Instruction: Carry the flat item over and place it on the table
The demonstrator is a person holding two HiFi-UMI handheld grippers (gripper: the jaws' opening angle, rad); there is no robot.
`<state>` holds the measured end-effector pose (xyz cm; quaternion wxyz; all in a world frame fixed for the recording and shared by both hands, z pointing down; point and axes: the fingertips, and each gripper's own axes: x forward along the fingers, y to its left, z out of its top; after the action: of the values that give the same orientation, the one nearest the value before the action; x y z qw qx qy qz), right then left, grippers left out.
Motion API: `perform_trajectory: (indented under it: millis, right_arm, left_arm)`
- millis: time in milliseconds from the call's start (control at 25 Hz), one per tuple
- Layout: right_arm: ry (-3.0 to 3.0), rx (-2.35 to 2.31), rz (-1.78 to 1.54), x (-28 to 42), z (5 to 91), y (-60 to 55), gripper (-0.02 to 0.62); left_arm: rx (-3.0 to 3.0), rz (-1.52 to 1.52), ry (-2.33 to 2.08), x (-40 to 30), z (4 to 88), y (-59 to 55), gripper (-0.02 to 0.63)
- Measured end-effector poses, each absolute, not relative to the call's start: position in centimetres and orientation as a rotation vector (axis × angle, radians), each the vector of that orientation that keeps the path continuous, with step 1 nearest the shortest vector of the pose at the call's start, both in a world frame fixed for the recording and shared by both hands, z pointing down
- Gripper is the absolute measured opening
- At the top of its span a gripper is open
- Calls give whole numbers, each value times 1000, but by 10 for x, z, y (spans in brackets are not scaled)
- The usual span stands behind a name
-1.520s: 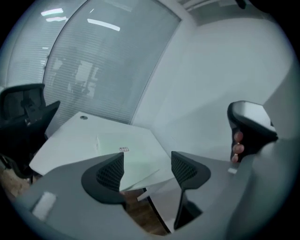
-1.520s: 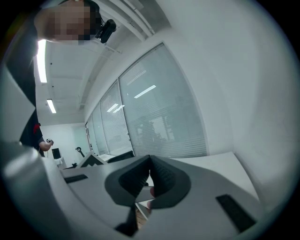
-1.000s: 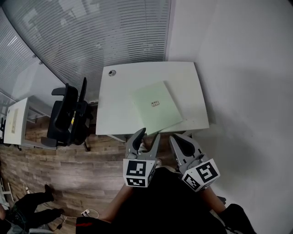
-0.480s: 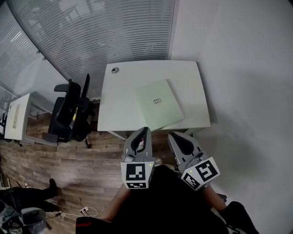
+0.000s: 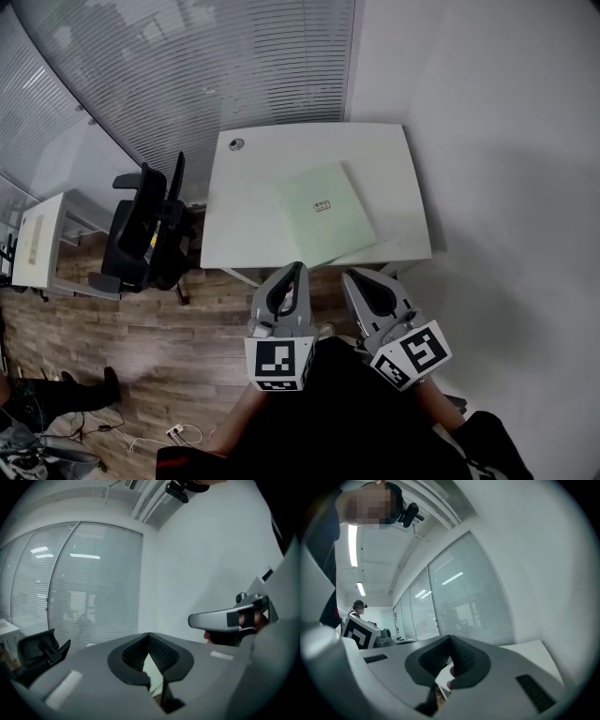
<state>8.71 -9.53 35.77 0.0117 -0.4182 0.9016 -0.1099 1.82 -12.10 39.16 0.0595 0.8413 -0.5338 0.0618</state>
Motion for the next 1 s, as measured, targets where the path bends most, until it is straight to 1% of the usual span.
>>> perform_trajectory:
  millis: [1000]
  right_arm:
    - [2852,-1300,-314,82,360,-98,0]
  left_arm:
    - [2531,165,-1608,16,397,-124,6]
